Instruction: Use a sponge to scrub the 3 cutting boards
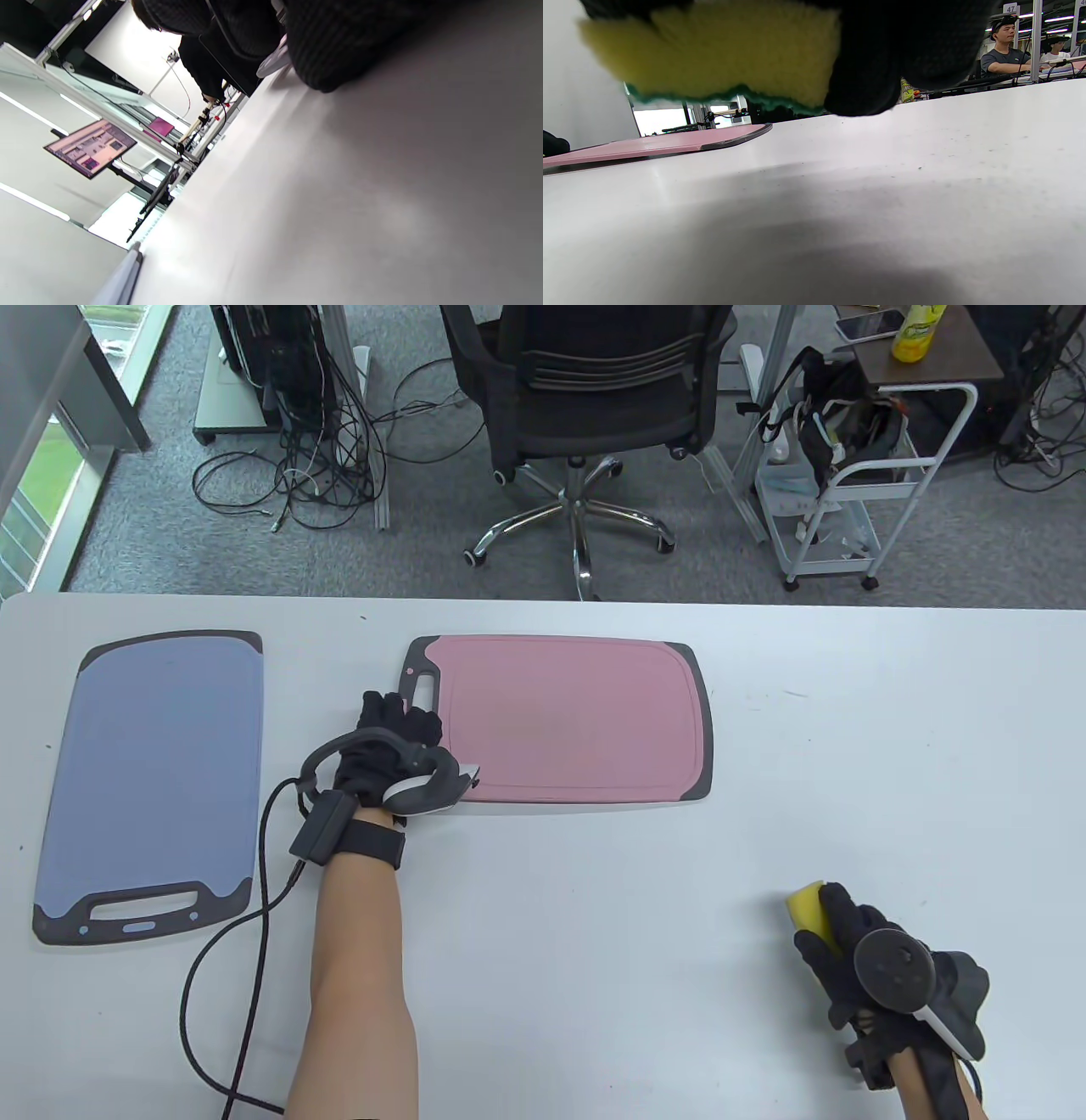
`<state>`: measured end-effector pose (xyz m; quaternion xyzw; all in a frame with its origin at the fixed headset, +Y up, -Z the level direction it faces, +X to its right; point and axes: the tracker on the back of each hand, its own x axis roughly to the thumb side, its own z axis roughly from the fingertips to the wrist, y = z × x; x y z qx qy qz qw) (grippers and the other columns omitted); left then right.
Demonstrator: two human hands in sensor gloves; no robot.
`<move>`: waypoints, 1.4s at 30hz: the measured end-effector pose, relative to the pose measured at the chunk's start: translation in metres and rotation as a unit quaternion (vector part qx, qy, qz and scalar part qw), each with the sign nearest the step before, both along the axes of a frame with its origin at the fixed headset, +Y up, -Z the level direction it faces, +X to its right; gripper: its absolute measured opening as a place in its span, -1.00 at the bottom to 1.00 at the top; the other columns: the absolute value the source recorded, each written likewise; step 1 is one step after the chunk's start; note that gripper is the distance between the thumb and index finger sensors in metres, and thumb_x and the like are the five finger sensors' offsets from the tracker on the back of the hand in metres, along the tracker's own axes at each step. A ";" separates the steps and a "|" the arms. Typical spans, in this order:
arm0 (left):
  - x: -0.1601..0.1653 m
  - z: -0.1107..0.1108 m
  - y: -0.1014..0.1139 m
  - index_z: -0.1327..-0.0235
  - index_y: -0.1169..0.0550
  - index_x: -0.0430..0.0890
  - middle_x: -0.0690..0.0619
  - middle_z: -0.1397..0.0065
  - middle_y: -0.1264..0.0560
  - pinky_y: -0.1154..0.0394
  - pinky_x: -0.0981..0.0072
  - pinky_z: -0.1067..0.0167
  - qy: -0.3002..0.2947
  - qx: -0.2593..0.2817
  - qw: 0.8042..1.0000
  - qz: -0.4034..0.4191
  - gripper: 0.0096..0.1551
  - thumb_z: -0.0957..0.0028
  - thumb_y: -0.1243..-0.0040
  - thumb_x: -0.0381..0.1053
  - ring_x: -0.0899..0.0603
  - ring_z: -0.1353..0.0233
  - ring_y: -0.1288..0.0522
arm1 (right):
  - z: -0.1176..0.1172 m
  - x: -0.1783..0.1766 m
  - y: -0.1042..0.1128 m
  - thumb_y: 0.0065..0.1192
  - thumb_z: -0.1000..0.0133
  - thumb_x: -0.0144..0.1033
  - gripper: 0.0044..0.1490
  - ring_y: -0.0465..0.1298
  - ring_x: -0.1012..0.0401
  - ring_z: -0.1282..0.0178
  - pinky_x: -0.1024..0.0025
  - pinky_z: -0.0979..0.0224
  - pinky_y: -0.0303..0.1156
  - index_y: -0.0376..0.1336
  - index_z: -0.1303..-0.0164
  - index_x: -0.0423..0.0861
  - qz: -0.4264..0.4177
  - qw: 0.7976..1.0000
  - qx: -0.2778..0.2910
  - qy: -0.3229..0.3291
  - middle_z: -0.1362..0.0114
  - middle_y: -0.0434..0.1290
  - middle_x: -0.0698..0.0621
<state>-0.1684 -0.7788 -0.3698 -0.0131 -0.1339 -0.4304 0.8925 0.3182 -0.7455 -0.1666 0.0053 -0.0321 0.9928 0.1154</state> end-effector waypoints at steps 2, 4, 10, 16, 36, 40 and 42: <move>-0.003 0.000 -0.001 -0.53 0.00 0.20 0.28 -0.68 -0.17 -0.32 -0.07 -0.55 0.034 -0.042 0.998 0.020 0.00 -0.03 -0.38 -0.09 -0.07 -0.67 -0.36 | 0.000 0.000 0.000 0.19 -0.02 0.18 -0.07 0.55 0.07 -0.03 0.04 -0.21 0.46 0.18 -0.49 -0.14 -0.001 1.000 -0.001 -0.001 -0.23 0.45 -0.10; -0.006 0.005 0.001 -0.55 0.00 0.19 0.25 -0.70 -0.17 -0.33 -0.08 -0.54 0.029 -0.049 0.998 0.034 -0.01 -0.04 -0.37 -0.08 -0.10 -0.67 -0.37 | 0.000 0.001 0.000 0.19 -0.02 0.18 -0.07 0.55 0.07 -0.02 0.03 -0.21 0.46 0.18 -0.49 -0.14 -0.002 1.000 -0.002 -0.003 -0.23 0.45 -0.10; -0.024 0.035 0.012 -0.55 -0.17 0.15 0.15 -0.63 -0.36 -0.41 -0.06 -0.50 0.033 -0.031 0.996 0.081 -0.17 -0.04 -0.25 0.15 -0.06 -0.58 -0.48 | 0.001 0.001 0.000 0.19 -0.02 0.18 -0.07 0.55 0.07 -0.03 0.03 -0.21 0.46 0.18 -0.49 -0.14 -0.006 1.000 -0.002 -0.002 -0.23 0.45 -0.11; -0.058 0.067 0.032 -0.54 -0.23 0.13 0.17 -0.52 -0.47 -0.51 0.01 -0.42 0.076 -0.005 0.987 0.144 -0.19 -0.04 -0.23 0.28 -0.01 -0.43 -0.59 | 0.001 -0.001 -0.001 0.19 -0.02 0.18 -0.07 0.55 0.07 -0.03 0.04 -0.21 0.46 0.18 -0.49 -0.14 -0.003 1.000 -0.004 0.002 -0.23 0.45 -0.10; -0.201 0.185 0.010 -0.71 -0.11 -0.03 -0.11 -0.73 -0.20 -0.36 -0.23 -0.49 0.310 0.009 0.871 0.380 -0.01 -0.13 0.01 0.46 -0.40 -0.66 -0.28 | 0.007 0.003 -0.004 0.19 -0.02 0.18 -0.07 0.55 0.07 -0.03 0.03 -0.21 0.46 0.18 -0.49 -0.14 -0.043 0.999 -0.004 -0.023 -0.23 0.45 -0.11; -0.217 0.189 0.009 -0.62 -0.27 -0.07 -0.13 -0.65 -0.32 -0.43 -0.22 -0.42 0.342 0.036 0.853 0.392 0.03 -0.01 -0.11 0.50 -0.40 -0.59 -0.40 | 0.005 0.004 -0.007 0.18 -0.02 0.18 -0.07 0.55 0.07 -0.03 0.03 -0.21 0.46 0.18 -0.49 -0.14 -0.040 0.999 -0.013 -0.024 -0.24 0.45 -0.11; -0.223 0.191 0.008 -0.57 -0.35 -0.06 -0.12 -0.62 -0.37 -0.42 -0.23 -0.42 0.367 0.015 0.835 0.409 -0.02 0.01 -0.14 0.50 -0.36 -0.61 -0.39 | 0.002 0.004 -0.010 0.18 -0.02 0.18 -0.07 0.55 0.07 -0.03 0.03 -0.21 0.46 0.18 -0.49 -0.14 -0.038 0.999 -0.018 -0.023 -0.24 0.45 -0.11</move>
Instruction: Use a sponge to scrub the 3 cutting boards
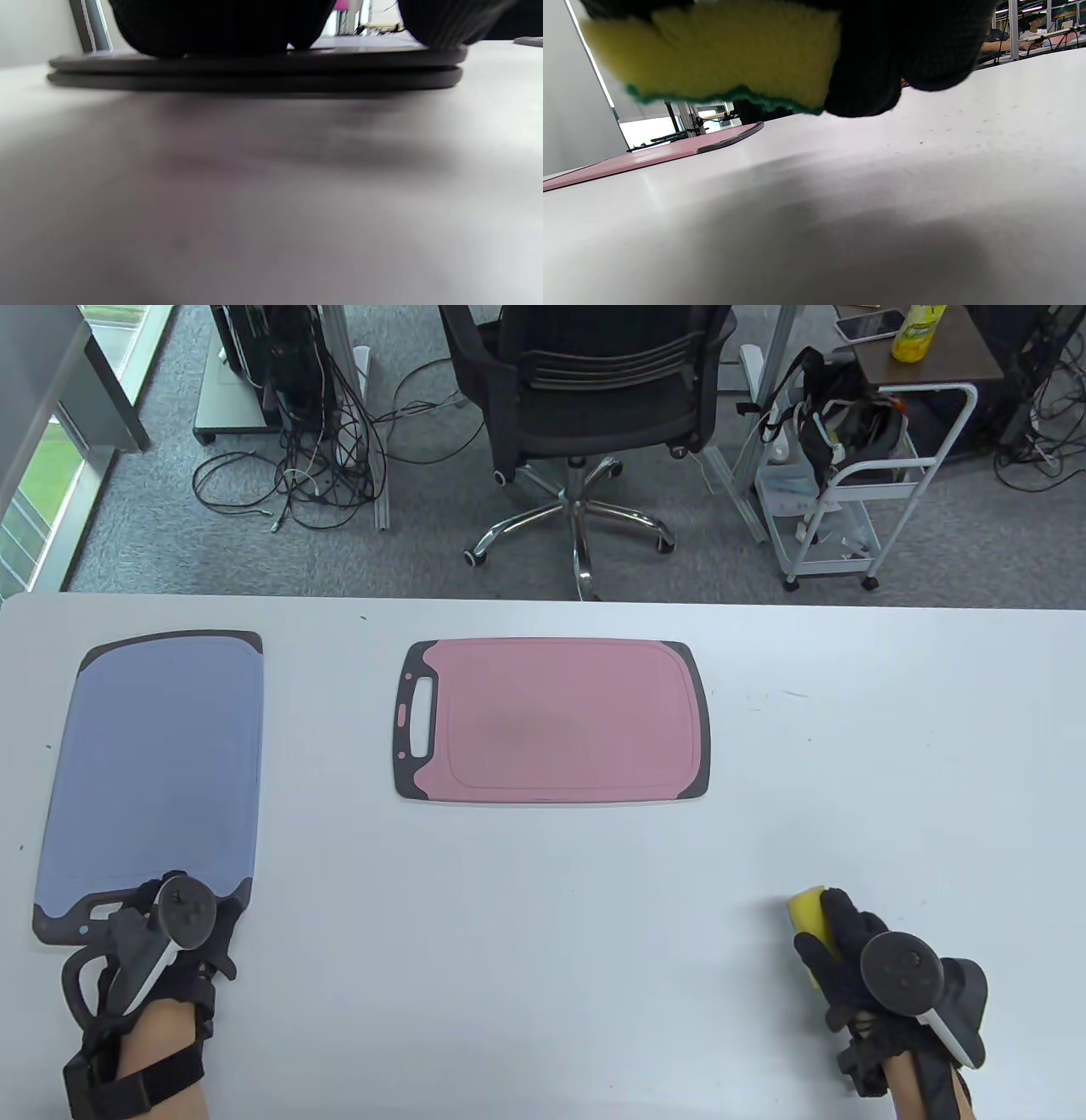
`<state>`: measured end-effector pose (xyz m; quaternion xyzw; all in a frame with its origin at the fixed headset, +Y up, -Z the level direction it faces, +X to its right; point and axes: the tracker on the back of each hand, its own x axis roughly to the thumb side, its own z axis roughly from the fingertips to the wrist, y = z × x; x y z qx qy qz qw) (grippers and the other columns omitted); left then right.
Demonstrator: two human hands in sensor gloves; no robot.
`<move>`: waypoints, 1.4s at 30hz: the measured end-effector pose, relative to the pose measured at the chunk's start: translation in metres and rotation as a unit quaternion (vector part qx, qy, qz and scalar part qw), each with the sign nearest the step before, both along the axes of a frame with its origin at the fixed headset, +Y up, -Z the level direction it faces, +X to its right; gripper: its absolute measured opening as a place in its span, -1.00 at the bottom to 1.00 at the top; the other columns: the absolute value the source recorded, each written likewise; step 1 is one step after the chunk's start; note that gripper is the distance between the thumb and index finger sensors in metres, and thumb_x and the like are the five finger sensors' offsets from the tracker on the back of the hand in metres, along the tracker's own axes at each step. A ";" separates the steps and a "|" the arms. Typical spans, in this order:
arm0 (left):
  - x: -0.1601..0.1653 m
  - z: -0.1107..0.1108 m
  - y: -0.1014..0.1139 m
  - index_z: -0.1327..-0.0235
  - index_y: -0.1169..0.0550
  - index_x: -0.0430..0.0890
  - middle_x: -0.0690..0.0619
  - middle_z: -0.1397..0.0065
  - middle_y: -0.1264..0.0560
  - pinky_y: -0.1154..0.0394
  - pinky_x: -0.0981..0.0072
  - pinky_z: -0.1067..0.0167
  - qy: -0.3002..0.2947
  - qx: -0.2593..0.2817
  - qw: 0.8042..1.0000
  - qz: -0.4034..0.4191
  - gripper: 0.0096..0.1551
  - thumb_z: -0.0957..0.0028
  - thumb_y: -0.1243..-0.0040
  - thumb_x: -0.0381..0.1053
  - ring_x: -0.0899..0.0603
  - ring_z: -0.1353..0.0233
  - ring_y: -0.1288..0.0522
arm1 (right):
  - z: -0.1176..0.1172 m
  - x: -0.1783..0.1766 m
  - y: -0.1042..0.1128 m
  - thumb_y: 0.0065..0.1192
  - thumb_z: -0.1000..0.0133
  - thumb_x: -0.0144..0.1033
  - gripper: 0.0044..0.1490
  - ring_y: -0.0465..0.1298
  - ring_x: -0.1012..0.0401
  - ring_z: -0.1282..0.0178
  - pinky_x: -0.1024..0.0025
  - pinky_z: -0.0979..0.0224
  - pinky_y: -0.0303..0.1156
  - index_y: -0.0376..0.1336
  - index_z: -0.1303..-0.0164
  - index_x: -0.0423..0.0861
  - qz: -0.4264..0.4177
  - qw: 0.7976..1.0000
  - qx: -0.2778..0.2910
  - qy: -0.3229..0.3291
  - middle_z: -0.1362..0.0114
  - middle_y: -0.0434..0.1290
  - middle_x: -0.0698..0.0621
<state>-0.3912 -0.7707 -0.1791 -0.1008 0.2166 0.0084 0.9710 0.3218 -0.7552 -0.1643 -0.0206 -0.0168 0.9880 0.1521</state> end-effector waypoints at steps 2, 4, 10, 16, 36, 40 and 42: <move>-0.003 -0.002 -0.002 -0.55 -0.41 -0.07 -0.13 -0.62 -0.40 -0.40 -0.27 -0.41 -0.018 -0.005 1.000 0.018 -0.06 0.00 -0.23 0.44 -0.38 -0.62 -0.38 | -0.002 -0.001 -0.002 0.18 -0.02 0.18 -0.07 0.55 0.07 -0.03 0.03 -0.21 0.46 0.18 -0.49 -0.14 0.005 1.000 -0.005 0.002 -0.24 0.45 -0.11; -0.003 -0.006 -0.005 -0.60 -0.37 -0.07 -0.13 -0.64 -0.37 -0.37 -0.29 -0.43 -0.048 -0.051 0.998 -0.002 -0.05 0.00 -0.34 0.34 -0.38 -0.64 -0.35 | -0.003 -0.001 -0.002 0.18 -0.02 0.18 -0.07 0.55 0.07 -0.03 0.03 -0.21 0.46 0.18 -0.49 -0.14 0.004 1.000 -0.006 0.002 -0.24 0.45 -0.11; -0.006 -0.011 -0.008 -0.45 -0.44 -0.05 -0.07 -0.54 -0.48 -0.41 -0.26 -0.42 -0.084 -0.039 0.994 -0.055 -0.20 0.04 -0.37 0.21 -0.32 -0.55 -0.48 | 0.000 -0.004 0.001 0.18 -0.02 0.18 -0.07 0.55 0.07 -0.03 0.03 -0.21 0.46 0.18 -0.49 -0.14 0.006 1.000 0.005 0.012 -0.24 0.45 -0.11; -0.008 -0.005 -0.010 -0.47 -0.42 -0.04 -0.07 -0.51 -0.47 -0.38 -0.25 -0.45 -0.112 0.003 0.992 -0.049 -0.21 0.02 -0.28 0.25 -0.31 -0.54 -0.47 | 0.003 -0.006 0.005 0.18 -0.02 0.18 -0.07 0.55 0.07 -0.03 0.03 -0.21 0.46 0.18 -0.49 -0.14 0.004 1.000 0.014 0.017 -0.24 0.45 -0.10; 0.029 0.019 0.038 -0.38 -0.21 -0.06 -0.03 -0.35 -0.36 -0.37 -0.15 -0.32 0.047 0.528 0.827 0.188 -0.38 -0.13 0.00 0.16 -0.11 -0.25 -0.45 | 0.005 0.001 0.004 0.18 -0.03 0.18 -0.07 0.55 0.07 -0.03 0.03 -0.21 0.46 0.18 -0.49 -0.15 -0.020 1.000 0.020 0.013 -0.23 0.45 -0.11; 0.016 0.036 0.047 -0.36 -0.25 -0.04 0.00 -0.30 -0.41 -0.35 -0.12 -0.30 0.079 0.576 0.772 0.256 -0.41 -0.12 0.09 0.17 -0.09 -0.20 -0.48 | 0.003 -0.001 0.001 0.18 -0.03 0.18 -0.07 0.55 0.07 -0.03 0.03 -0.21 0.46 0.18 -0.49 -0.15 -0.017 1.000 0.010 0.014 -0.24 0.45 -0.11; 0.009 0.044 0.043 -0.33 -0.28 -0.02 0.05 -0.24 -0.46 -0.44 -0.05 -0.26 0.133 0.588 0.721 0.340 -0.43 -0.11 0.14 0.19 -0.02 -0.12 -0.52 | 0.004 -0.003 0.000 0.18 -0.03 0.18 -0.08 0.55 0.07 -0.03 0.03 -0.21 0.46 0.18 -0.49 -0.15 -0.020 1.000 0.008 0.018 -0.24 0.45 -0.11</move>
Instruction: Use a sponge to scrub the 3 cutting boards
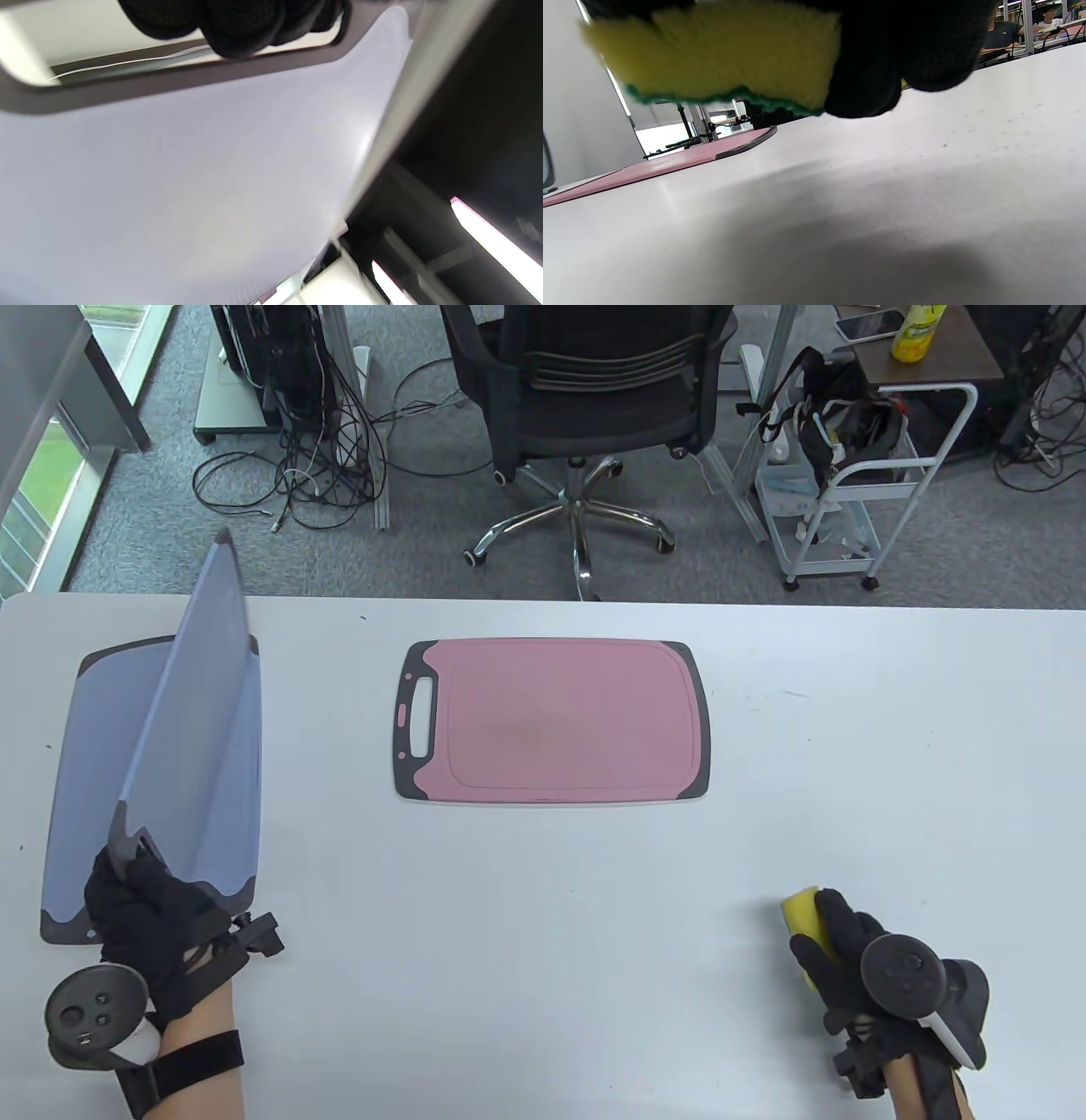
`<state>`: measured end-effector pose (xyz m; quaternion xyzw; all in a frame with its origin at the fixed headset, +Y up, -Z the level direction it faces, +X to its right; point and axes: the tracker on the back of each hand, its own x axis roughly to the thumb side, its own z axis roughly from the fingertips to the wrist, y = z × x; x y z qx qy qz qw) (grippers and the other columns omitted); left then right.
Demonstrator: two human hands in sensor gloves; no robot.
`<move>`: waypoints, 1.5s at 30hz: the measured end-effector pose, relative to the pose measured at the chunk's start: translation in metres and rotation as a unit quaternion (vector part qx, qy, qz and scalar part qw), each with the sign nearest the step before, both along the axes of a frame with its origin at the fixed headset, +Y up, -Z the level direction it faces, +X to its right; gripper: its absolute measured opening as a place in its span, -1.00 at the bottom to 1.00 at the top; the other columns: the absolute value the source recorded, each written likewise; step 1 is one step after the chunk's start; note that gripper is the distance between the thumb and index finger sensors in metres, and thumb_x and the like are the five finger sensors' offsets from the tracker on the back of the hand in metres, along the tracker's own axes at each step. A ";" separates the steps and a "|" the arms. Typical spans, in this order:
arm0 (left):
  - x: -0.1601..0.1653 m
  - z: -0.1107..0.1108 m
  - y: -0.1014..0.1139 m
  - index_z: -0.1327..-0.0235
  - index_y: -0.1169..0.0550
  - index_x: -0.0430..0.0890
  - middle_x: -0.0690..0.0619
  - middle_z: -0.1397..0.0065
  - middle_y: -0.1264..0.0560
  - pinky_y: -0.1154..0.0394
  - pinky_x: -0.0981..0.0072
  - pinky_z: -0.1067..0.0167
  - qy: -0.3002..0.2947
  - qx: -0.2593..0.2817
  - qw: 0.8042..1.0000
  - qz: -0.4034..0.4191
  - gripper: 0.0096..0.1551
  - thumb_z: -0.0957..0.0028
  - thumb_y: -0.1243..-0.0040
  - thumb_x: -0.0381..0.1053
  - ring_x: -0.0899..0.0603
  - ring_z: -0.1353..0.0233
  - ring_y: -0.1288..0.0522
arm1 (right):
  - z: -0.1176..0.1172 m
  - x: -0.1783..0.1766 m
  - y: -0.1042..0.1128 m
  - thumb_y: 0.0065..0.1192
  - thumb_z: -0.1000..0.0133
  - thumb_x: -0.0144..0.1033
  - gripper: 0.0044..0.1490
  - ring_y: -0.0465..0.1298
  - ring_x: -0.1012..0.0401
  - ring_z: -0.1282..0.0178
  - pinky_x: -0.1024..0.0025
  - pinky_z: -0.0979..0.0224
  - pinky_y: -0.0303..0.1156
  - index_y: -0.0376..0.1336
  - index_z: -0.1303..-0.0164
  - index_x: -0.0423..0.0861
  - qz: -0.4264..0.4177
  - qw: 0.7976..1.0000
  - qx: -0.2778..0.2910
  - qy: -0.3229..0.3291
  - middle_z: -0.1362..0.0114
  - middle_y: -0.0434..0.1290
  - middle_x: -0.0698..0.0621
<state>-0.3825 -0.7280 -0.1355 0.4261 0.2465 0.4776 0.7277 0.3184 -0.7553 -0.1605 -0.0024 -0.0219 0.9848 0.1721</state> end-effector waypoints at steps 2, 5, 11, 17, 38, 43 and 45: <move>-0.002 0.001 -0.001 -0.30 -0.32 0.02 0.12 -0.16 -0.52 -0.57 0.11 -0.11 -0.022 0.012 0.998 0.058 -0.44 -0.11 0.16 0.24 0.09 0.01 -0.58 | 0.000 -0.002 -0.001 0.18 -0.03 0.18 -0.08 0.55 0.07 -0.03 0.03 -0.21 0.46 0.18 -0.49 -0.15 0.005 1.000 -0.003 0.005 -0.24 0.45 -0.11; 0.000 -0.006 0.000 -0.25 -0.43 0.06 0.18 -0.04 -0.61 -0.70 0.24 0.13 -0.099 0.010 0.990 0.096 -0.43 -0.12 0.15 0.32 0.17 0.21 -0.63 | -0.001 -0.002 -0.001 0.18 -0.03 0.18 -0.07 0.55 0.07 -0.03 0.03 -0.21 0.46 0.18 -0.49 -0.15 0.003 1.000 -0.001 0.005 -0.24 0.45 -0.11; 0.031 -0.030 -0.012 -0.25 -0.50 0.04 0.17 0.03 -0.67 -0.72 0.27 0.26 -0.250 -0.091 0.955 0.131 -0.42 -0.18 0.12 0.34 0.16 0.29 -0.63 | 0.001 0.001 0.002 0.18 -0.02 0.18 -0.08 0.55 0.07 -0.02 0.03 -0.21 0.46 0.18 -0.49 -0.15 -0.007 1.000 0.014 0.002 -0.23 0.46 -0.11; 0.072 -0.050 -0.031 -0.28 -0.48 0.04 0.13 0.02 -0.66 -0.72 0.25 0.26 -0.341 -0.194 0.899 0.193 -0.42 -0.20 0.13 0.34 0.15 0.28 -0.63 | 0.003 0.004 0.002 0.18 -0.03 0.18 -0.08 0.56 0.07 -0.02 0.04 -0.20 0.46 0.18 -0.48 -0.15 -0.020 1.000 0.018 -0.002 -0.23 0.46 -0.11; 0.111 -0.089 -0.099 -0.26 -0.45 -0.18 0.10 0.03 -0.64 -0.82 0.35 0.29 -0.444 -0.466 0.755 0.123 -0.39 -0.18 -0.21 0.23 0.20 0.27 -0.76 | -0.021 -0.098 0.025 0.19 -0.02 0.19 -0.08 0.57 0.08 0.00 0.05 -0.18 0.48 0.20 -0.47 -0.15 0.081 0.991 0.046 0.093 -0.21 0.47 -0.10; 0.119 -0.090 -0.098 -0.25 -0.45 -0.17 0.11 0.05 -0.65 -0.81 0.38 0.32 -0.458 -0.464 0.751 0.111 -0.40 -0.19 -0.17 0.24 0.21 0.28 -0.76 | -0.057 -0.196 0.030 0.19 -0.03 0.19 -0.08 0.57 0.08 0.00 0.06 -0.18 0.48 0.20 -0.48 -0.15 0.120 0.980 0.037 0.153 -0.22 0.47 -0.10; 0.122 -0.090 -0.098 -0.25 -0.45 -0.17 0.11 0.05 -0.65 -0.81 0.37 0.33 -0.462 -0.463 0.748 0.110 -0.40 -0.19 -0.17 0.24 0.21 0.29 -0.77 | -0.069 -0.232 0.027 0.19 -0.03 0.19 -0.08 0.56 0.08 -0.01 0.06 -0.18 0.48 0.19 -0.48 -0.15 0.131 0.976 0.031 0.169 -0.23 0.47 -0.10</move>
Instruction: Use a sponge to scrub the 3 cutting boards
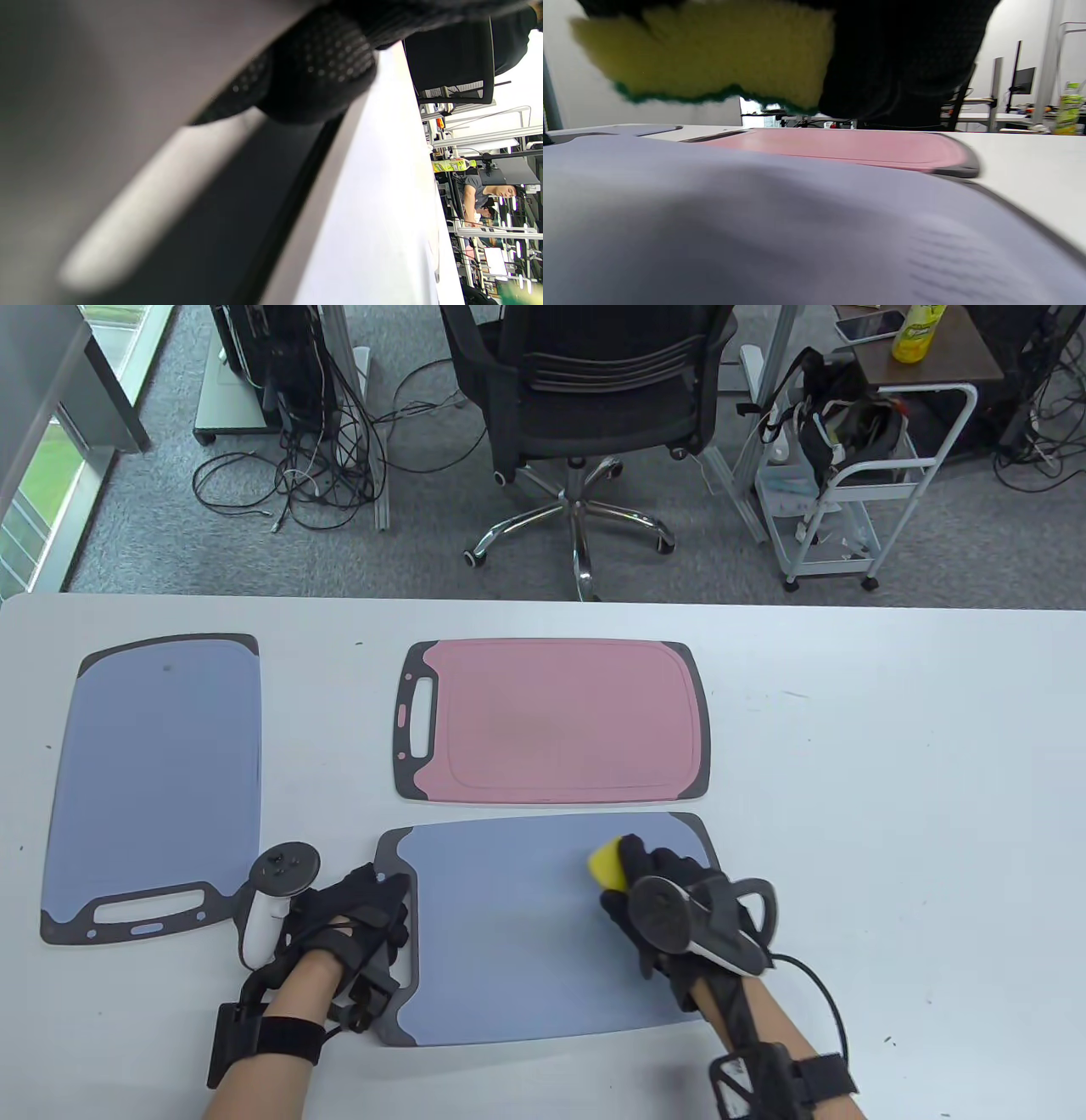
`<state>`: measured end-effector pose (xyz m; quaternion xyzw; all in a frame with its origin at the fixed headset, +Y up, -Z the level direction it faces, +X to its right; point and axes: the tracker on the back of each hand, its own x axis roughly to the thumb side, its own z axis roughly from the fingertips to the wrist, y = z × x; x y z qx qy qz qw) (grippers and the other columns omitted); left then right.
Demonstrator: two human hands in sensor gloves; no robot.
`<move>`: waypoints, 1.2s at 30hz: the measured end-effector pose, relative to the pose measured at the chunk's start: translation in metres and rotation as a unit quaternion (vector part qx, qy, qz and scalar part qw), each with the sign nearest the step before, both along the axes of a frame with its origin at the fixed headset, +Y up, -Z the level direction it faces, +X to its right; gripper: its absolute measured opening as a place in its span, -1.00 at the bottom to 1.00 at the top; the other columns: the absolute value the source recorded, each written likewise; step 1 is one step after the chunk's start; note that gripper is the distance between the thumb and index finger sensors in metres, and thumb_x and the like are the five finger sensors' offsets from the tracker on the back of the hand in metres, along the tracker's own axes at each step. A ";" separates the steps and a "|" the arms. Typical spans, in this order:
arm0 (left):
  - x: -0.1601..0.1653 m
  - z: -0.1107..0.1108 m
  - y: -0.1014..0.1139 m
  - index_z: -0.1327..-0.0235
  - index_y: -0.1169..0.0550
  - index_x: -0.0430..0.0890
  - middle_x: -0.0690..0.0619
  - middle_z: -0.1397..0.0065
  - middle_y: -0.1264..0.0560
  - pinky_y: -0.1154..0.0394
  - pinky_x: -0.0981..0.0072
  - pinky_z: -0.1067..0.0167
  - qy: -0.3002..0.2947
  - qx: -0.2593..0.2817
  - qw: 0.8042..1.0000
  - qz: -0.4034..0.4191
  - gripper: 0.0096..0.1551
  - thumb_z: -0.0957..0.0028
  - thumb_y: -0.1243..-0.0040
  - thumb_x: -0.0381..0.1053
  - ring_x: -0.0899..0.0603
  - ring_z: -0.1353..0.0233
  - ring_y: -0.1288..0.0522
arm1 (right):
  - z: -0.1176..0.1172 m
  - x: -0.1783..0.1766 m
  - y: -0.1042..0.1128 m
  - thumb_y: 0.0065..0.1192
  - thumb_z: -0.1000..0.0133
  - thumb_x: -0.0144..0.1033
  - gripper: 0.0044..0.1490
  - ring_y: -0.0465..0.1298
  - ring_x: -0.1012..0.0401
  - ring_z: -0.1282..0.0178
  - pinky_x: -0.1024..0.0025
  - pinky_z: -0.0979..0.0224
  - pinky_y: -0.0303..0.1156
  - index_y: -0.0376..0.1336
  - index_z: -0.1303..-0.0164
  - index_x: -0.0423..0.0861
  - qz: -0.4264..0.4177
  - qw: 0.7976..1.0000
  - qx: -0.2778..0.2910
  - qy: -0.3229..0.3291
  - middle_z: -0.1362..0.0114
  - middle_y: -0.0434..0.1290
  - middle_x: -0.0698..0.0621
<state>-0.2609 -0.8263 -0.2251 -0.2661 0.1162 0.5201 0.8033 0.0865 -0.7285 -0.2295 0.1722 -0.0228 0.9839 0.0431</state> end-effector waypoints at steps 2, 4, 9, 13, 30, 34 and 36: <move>0.004 0.000 0.000 -0.25 -0.45 -0.16 0.11 0.05 -0.65 -0.81 0.37 0.33 -0.008 0.000 1.000 -0.003 -0.40 -0.18 -0.17 0.24 0.21 0.29 -0.77 | -0.015 -0.055 -0.005 0.18 -0.03 0.19 -0.08 0.56 0.09 -0.01 0.06 -0.18 0.48 0.19 -0.48 -0.14 0.009 1.000 -0.007 0.019 -0.23 0.47 -0.09; 0.007 0.000 0.000 -0.26 -0.45 -0.15 0.12 0.04 -0.65 -0.81 0.39 0.33 -0.013 -0.001 1.000 -0.006 -0.40 -0.19 -0.16 0.25 0.22 0.28 -0.77 | -0.022 -0.095 -0.009 0.18 -0.04 0.19 -0.08 0.56 0.09 -0.01 0.06 -0.18 0.48 0.19 -0.48 -0.15 0.011 0.999 -0.017 0.036 -0.23 0.47 -0.10; 0.009 0.000 0.001 -0.27 -0.44 -0.15 0.12 0.03 -0.65 -0.81 0.39 0.32 -0.020 -0.002 1.000 -0.002 -0.40 -0.20 -0.16 0.25 0.21 0.27 -0.77 | -0.031 -0.163 -0.021 0.18 -0.03 0.19 -0.09 0.57 0.08 -0.01 0.06 -0.19 0.48 0.19 -0.48 -0.13 0.058 0.996 -0.014 0.067 -0.23 0.47 -0.09; 0.009 0.000 0.001 -0.27 -0.44 -0.15 0.12 0.02 -0.65 -0.81 0.38 0.31 -0.020 -0.005 1.000 0.004 -0.39 -0.19 -0.16 0.25 0.20 0.26 -0.77 | -0.039 -0.149 -0.027 0.13 -0.05 0.20 -0.10 0.55 0.11 -0.03 0.07 -0.21 0.47 0.16 -0.50 -0.10 0.098 0.994 -0.023 0.041 -0.25 0.44 -0.06; 0.016 0.007 0.002 -0.30 -0.42 -0.12 0.15 0.01 -0.63 -0.80 0.41 0.29 -0.004 -0.008 1.000 0.004 -0.40 -0.23 -0.12 0.28 0.23 0.25 -0.75 | -0.025 0.025 -0.038 0.16 -0.05 0.16 -0.10 0.57 0.10 0.04 0.07 -0.15 0.49 0.21 -0.45 -0.21 0.073 0.991 -0.057 -0.093 -0.17 0.48 -0.13; 0.016 0.008 0.002 -0.31 -0.41 -0.12 0.17 0.00 -0.63 -0.79 0.43 0.29 -0.003 -0.009 1.000 0.005 -0.41 -0.27 -0.10 0.28 0.23 0.25 -0.75 | 0.002 -0.089 -0.033 0.14 -0.05 0.17 -0.09 0.55 0.11 0.02 0.08 -0.18 0.48 0.18 -0.47 -0.19 0.067 0.994 -0.045 0.074 -0.18 0.44 -0.12; 0.015 0.008 0.001 -0.32 -0.41 -0.11 0.18 0.00 -0.62 -0.79 0.43 0.29 -0.001 -0.011 1.000 0.008 -0.40 -0.26 -0.10 0.29 0.24 0.25 -0.75 | 0.022 -0.136 -0.030 0.12 -0.05 0.19 -0.08 0.55 0.13 0.01 0.10 -0.19 0.49 0.16 -0.48 -0.17 0.083 0.985 -0.023 0.146 -0.19 0.43 -0.10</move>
